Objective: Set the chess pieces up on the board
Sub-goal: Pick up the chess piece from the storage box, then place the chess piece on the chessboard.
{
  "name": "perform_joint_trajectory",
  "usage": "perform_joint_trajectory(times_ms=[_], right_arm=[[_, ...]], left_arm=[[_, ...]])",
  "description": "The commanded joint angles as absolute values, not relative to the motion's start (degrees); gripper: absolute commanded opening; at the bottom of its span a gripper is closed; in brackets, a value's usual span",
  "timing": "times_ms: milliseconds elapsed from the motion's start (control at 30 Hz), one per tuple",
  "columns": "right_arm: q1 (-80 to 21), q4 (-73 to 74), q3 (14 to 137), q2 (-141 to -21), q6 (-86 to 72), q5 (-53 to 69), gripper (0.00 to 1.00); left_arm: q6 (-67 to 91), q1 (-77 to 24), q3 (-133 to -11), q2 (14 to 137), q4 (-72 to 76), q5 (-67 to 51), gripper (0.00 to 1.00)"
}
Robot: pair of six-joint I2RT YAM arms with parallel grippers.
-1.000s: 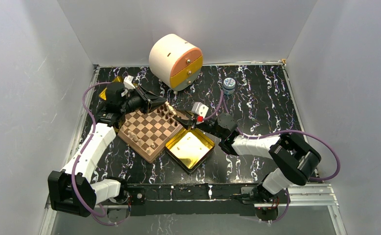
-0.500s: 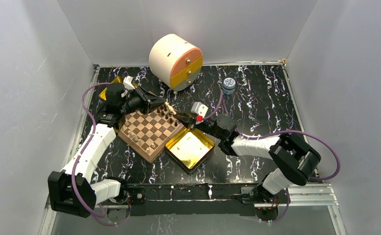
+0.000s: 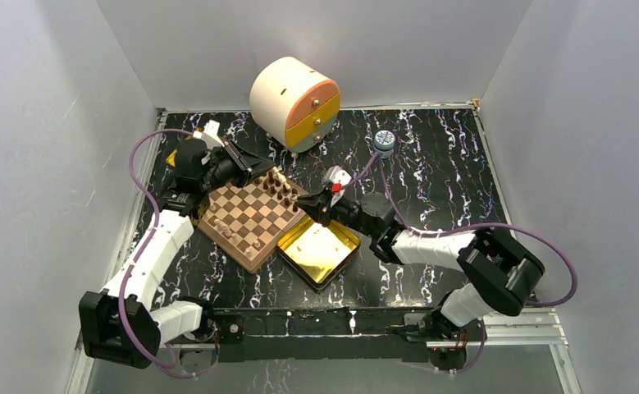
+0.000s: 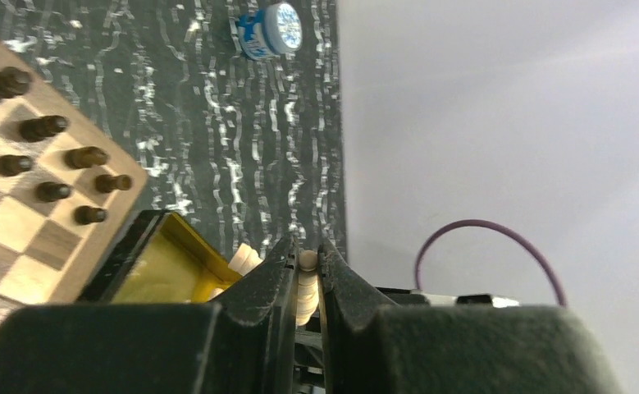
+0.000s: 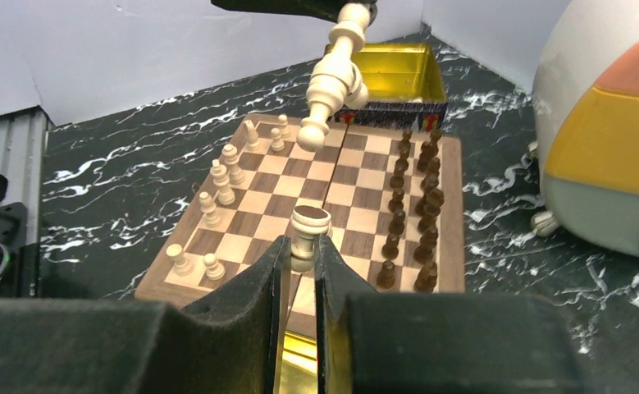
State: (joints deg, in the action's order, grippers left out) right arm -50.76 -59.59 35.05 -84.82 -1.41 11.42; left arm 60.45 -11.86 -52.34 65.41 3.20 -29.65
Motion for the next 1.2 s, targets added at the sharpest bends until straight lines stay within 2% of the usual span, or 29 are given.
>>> perform_joint_trajectory(times_ms=[0, 100, 233, 400, 733, 967, 1167], right_arm=[[-51.14, -50.05, 38.81, -81.94, -11.96, 9.49, 0.23], [-51.12, -39.19, 42.96, -82.78, -19.56, 9.08, 0.24], [-51.21, -26.87, 49.37, -85.3, -29.22, 9.85, 0.26], [-51.36, -22.24, 53.75, -89.42, -39.33, 14.27, 0.26], [-51.67, -11.64, 61.16, -94.46, -44.09, 17.04, 0.26], [-51.65, -4.21, 66.53, -98.79, -43.62, 15.35, 0.25], [-51.66, 6.41, 77.39, -106.93, -43.4, 16.19, 0.25]], left_arm=[[46.22, -12.15, -56.05, 64.18, -6.51, -22.91, 0.0], [37.24, -12.18, -60.37, 64.59, -16.21, -14.96, 0.0], [29.63, -12.22, -62.9, 63.79, -21.61, -5.58, 0.0], [23.6, -12.22, -62.88, 61.78, -22.59, 1.53, 0.0], [20.95, -12.22, -57.99, 57.18, -19.29, -4.63, 0.0], [18.71, -12.17, -56.25, 55.28, -21.4, -0.83, 0.0], [16.33, -12.22, -56.04, 54.17, -22.16, 3.26, 0.0]])
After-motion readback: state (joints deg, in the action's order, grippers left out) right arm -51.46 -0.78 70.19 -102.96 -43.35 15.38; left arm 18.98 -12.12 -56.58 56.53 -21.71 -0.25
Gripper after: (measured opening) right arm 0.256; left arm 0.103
